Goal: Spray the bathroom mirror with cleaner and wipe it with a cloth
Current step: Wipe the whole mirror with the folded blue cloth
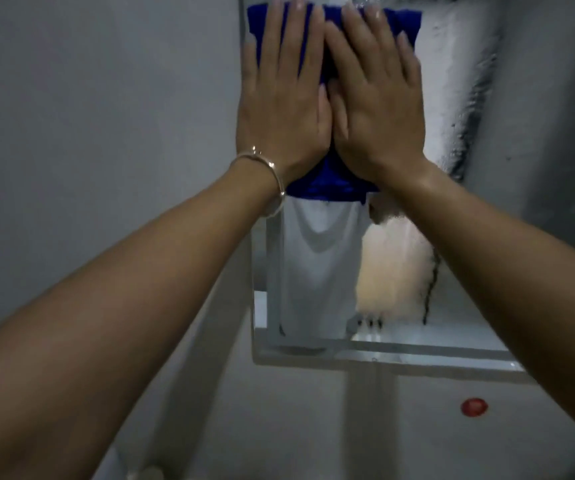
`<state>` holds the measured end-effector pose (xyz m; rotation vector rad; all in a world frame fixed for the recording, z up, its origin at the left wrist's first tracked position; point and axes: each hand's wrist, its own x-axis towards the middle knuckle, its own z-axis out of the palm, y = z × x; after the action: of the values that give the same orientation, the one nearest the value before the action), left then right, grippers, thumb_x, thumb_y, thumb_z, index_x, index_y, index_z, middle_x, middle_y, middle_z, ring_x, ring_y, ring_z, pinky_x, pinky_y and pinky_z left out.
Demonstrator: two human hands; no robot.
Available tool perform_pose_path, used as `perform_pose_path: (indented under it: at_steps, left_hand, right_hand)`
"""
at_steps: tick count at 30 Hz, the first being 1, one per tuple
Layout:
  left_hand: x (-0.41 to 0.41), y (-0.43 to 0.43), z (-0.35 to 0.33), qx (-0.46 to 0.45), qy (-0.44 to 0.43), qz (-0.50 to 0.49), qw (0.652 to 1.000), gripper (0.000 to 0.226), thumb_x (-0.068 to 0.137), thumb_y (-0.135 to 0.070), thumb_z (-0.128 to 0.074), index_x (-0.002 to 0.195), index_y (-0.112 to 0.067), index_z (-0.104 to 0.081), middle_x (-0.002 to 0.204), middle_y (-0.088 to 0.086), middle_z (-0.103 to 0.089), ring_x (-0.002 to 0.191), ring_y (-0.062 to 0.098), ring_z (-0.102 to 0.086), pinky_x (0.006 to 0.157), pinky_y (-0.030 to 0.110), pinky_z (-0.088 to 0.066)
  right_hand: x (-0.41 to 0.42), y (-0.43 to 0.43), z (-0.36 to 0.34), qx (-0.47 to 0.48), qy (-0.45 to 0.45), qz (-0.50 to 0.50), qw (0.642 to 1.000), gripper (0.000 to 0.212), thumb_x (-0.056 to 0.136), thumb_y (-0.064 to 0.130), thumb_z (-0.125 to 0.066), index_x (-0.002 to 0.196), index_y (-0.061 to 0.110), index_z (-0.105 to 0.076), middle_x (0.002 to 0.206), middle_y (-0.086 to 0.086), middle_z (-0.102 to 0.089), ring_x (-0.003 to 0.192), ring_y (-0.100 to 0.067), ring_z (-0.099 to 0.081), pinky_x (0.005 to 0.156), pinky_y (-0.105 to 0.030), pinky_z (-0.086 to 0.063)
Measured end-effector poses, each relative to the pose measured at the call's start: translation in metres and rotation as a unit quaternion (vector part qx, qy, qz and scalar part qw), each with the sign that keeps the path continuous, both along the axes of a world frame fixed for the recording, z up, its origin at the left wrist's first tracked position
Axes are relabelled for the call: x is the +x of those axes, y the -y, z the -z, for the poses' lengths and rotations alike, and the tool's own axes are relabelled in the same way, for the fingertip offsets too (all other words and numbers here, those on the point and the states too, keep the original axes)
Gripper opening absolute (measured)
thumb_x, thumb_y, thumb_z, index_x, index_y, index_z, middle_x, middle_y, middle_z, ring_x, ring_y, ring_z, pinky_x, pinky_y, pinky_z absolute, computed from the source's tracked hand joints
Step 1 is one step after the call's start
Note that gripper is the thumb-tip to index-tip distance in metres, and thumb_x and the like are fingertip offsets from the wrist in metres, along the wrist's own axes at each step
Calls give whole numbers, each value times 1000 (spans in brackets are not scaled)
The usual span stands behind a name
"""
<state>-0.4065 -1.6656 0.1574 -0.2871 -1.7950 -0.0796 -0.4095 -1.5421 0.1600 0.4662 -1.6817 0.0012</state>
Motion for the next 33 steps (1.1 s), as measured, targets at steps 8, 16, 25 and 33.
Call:
perform_pose_path:
  at_steps: [8,16,25,33]
  left_hand:
    - [-1,-26,27,-11,4,-13,1000,61,93,-31,-24,147,-4,-12,154,17,-13,143,32,-10,116,49,-7]
    - [-1,-61,108,-50,-3,3,999,63,92,-32,-38,145,-4,-20,151,17,-26,140,32,-22,113,49,-14]
    - [2,-80,202,-68,28,40,997,63,90,-30,-35,144,-5,-13,149,14,-13,140,30,-10,113,48,-5]
    - [7,-86,295,-83,59,38,994,68,93,-30,-33,148,-8,1,156,12,13,144,28,7,115,48,-5]
  right_hand:
    - [4,-22,26,-9,-10,-27,1000,50,95,26,-31,142,9,-38,148,-13,-35,139,-30,-28,114,-42,-14]
    - [4,-60,110,-27,-6,-26,999,48,94,24,-36,138,7,-41,145,-16,-39,137,-28,-27,113,-43,-14]
    - [3,-87,208,-21,16,-4,1000,45,97,30,-31,138,11,-35,147,-11,-33,140,-25,-21,113,-42,-13]
    - [9,-101,301,2,56,12,998,55,100,31,-30,149,16,-11,158,-1,-2,145,-20,-4,116,-42,-9]
